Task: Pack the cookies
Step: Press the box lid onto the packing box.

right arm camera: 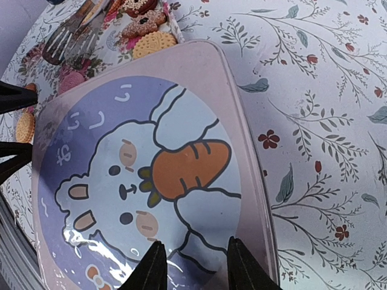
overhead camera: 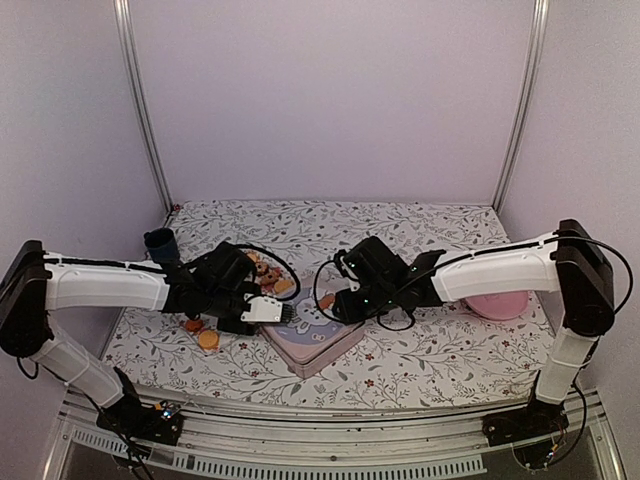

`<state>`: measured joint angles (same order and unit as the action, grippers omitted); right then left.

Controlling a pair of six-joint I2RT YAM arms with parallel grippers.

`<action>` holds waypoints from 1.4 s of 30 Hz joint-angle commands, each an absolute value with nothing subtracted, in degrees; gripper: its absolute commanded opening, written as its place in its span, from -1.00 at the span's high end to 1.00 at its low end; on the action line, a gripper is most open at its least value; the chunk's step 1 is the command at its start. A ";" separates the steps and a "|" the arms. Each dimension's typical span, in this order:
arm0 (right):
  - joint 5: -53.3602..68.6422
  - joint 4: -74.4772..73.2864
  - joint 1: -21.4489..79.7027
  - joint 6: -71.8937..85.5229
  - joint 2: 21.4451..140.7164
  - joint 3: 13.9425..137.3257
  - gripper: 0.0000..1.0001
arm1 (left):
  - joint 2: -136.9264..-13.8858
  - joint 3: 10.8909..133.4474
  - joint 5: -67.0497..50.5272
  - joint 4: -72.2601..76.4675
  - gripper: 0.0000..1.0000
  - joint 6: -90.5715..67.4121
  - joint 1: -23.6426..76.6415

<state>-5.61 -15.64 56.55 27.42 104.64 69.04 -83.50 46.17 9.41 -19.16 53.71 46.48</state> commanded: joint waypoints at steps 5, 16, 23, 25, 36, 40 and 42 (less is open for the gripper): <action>-6.93 -17.17 56.36 30.34 98.45 62.56 0.26 | -81.11 48.28 5.25 -23.07 -0.31 51.46 44.39; -7.84 -19.23 56.45 30.90 94.82 62.51 0.27 | -86.47 50.53 2.04 -23.83 -0.32 50.53 43.47; -7.59 -19.86 56.36 29.61 92.64 66.53 0.26 | -88.14 52.51 -0.28 -24.79 -0.19 50.33 42.71; -7.31 -19.89 56.39 28.92 93.06 68.44 0.25 | -88.44 52.81 -0.85 -25.18 -0.17 50.20 42.86; -3.73 -19.88 55.58 27.25 100.84 78.29 0.25 | -86.98 51.80 -2.18 -25.05 -0.16 51.77 45.15; -1.56 -18.74 54.89 27.67 102.71 78.90 0.25 | -85.35 50.70 -2.97 -24.41 -0.17 53.45 45.47; -0.52 -18.23 54.87 27.67 103.53 79.09 0.25 | -85.01 49.78 -1.70 -23.52 -0.17 54.22 45.87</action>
<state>-3.36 -19.31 55.48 28.01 101.67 77.41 -87.48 51.11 -1.04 -25.23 52.21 44.64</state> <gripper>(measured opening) 0.375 0.584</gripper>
